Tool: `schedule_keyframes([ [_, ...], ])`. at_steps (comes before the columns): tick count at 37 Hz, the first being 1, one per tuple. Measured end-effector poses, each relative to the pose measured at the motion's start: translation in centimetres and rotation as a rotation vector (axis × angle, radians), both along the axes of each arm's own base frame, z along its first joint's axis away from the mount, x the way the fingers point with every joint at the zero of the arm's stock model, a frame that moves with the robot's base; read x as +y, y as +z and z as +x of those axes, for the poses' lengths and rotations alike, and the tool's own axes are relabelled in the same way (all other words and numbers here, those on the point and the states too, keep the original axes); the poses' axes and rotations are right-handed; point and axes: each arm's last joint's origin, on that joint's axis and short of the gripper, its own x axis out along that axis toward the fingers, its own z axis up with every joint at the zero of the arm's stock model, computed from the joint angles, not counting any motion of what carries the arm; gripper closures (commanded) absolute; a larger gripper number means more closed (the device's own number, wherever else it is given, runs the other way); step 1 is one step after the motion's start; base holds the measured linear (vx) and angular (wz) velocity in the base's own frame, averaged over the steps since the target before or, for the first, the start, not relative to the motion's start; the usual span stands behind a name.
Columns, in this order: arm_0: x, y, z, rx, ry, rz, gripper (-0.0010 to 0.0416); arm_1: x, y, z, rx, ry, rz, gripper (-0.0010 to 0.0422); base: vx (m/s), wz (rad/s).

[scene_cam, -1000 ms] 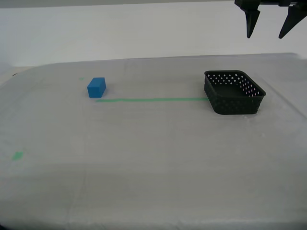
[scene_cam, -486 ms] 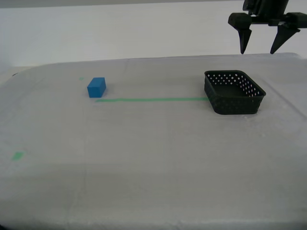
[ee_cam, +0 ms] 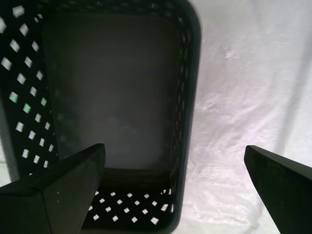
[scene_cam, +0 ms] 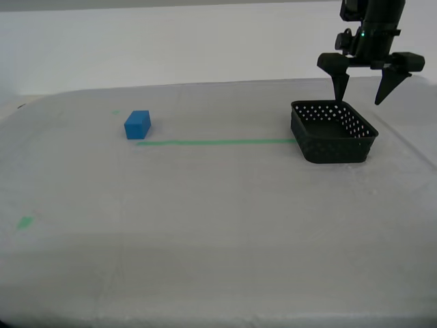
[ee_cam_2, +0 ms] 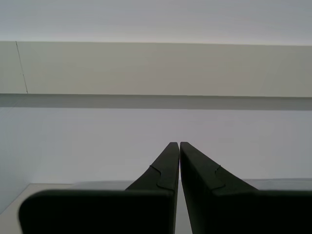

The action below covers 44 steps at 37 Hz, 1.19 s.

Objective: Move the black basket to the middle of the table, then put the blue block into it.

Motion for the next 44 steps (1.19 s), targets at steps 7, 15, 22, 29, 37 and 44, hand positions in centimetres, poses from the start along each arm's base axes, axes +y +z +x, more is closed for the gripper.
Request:
schedule_keyframes([
  [7, -0.7, -1.3, 0.5, 0.013, 0.003, 0.017, 0.0006, 0.0, 0.0, 0.0, 0.0, 0.0, 0.0, 0.0412, 0.0, 0.0],
  [15, -1.4, -1.3, 0.9, -0.025, -0.003, 0.019, 0.0006, 0.0, 0.0, 0.0, 0.0, 0.0, 0.0, 0.0412, 0.0, 0.0],
  [22, -1.8, -2.3, 0.9, -0.047, 0.016, 0.018, 0.0006, 0.0, 0.0, 0.0, 0.0, 0.0, 0.0, 0.0412, 0.0, 0.0],
  [29, -1.9, -4.4, 0.2, -0.031, 0.015, 0.018, 0.0006, 0.0, 0.0, 0.0, 0.0, 0.0, 0.0, 0.0412, 0.0, 0.0],
  [37, -2.0, -5.9, -0.3, -0.044, 0.017, 0.019, 0.0006, 0.0, 0.0, 0.0, 0.0, 0.0, 0.0, 0.0412, 0.0, 0.0],
  [44, -1.9, -6.7, -0.5, -0.047, 0.018, 0.019, 0.0007, 0.0, 0.0, 0.0, 0.0, 0.0, 0.0, 0.0412, 0.0, 0.0],
])
